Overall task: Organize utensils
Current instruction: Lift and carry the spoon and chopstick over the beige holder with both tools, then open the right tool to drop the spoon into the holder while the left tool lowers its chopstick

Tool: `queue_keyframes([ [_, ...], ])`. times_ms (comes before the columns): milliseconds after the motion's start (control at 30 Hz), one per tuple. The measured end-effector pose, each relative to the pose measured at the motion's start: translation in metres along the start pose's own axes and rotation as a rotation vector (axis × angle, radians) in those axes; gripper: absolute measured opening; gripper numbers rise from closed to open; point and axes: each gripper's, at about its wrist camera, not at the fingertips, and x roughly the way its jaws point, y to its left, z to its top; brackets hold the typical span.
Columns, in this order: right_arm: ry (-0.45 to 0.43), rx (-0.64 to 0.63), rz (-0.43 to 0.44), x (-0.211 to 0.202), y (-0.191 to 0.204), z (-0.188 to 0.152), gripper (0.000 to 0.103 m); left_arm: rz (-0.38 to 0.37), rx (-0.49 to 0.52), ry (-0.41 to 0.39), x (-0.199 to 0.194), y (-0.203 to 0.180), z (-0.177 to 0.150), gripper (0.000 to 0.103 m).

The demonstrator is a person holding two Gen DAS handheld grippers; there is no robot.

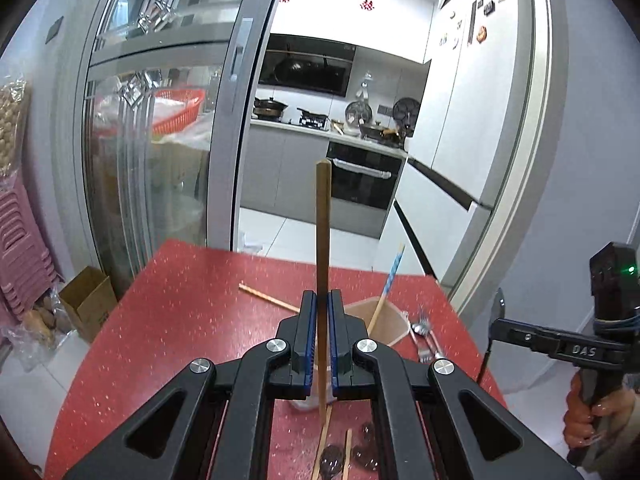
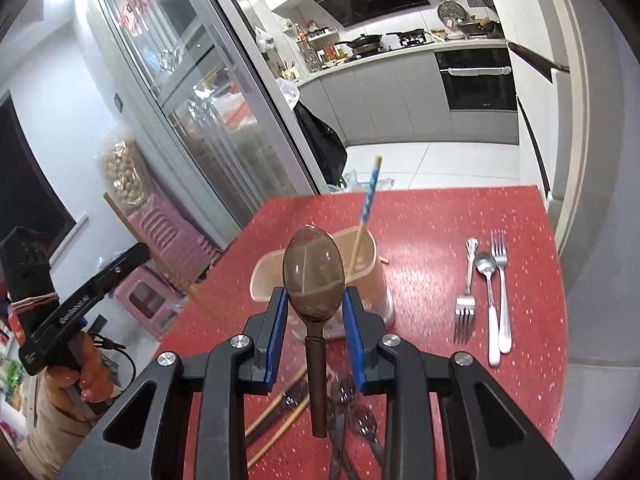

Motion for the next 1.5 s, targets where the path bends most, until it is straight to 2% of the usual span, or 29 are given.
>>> queue_keyframes([
  [267,-0.04,-0.001,0.003,0.013,0.006,0.039,0.03,-0.004,0.009,-0.055,-0.006,-0.01,0.035,0.029],
  [567,-0.091,-0.034,-0.036,0.04,0.014,0.079,0.03,0.007,0.034,-0.082,0.02,-0.022,0.057,0.029],
  [800,-0.113,-0.032,-0.058,0.08,0.01,0.085,0.03,0.031,0.022,-0.026,0.058,-0.017,0.041,0.029],
  [1067,-0.127,-0.019,-0.07,0.127,-0.004,0.065,0.03,0.072,-0.005,0.042,0.095,-0.004,0.014,0.029],
  [1300,-0.137,-0.044,-0.079,0.138,-0.011,0.053,0.03,0.099,0.028,0.085,0.115,-0.004,-0.009,0.029],
  [1500,-0.102,-0.046,-0.09,0.14,-0.017,0.042,0.031,0.125,0.059,0.096,0.114,-0.007,-0.019,0.029],
])
